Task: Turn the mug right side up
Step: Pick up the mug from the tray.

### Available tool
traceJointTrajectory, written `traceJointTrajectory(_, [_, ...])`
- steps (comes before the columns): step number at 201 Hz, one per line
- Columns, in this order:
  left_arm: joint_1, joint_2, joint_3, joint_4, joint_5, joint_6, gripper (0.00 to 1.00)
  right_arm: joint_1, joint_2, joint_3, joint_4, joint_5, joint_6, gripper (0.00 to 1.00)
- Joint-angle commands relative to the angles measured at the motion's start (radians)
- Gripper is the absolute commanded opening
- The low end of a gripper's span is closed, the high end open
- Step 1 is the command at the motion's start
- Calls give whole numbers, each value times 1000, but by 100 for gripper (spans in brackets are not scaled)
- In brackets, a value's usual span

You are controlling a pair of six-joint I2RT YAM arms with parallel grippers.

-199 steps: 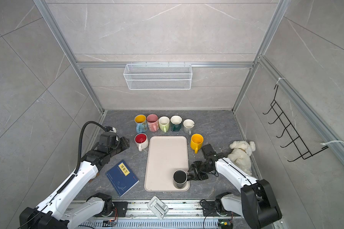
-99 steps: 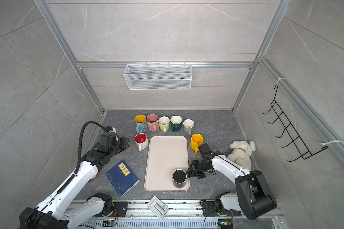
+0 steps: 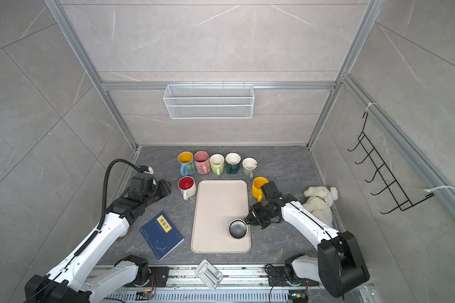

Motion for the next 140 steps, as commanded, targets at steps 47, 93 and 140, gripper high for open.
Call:
traceJointTrajectory(47, [-82, 87, 235, 21, 253, 56, 50, 276, -93, 278, -29, 317, -544, 0])
traceJointTrajectory(93, [-170, 213, 460, -105, 479, 110, 50, 481, -114, 282, 77, 672, -875, 0])
traceJointTrajectory(140, [-224, 296, 573, -193, 576, 95, 50, 607, -155, 220, 343, 898, -1238, 0])
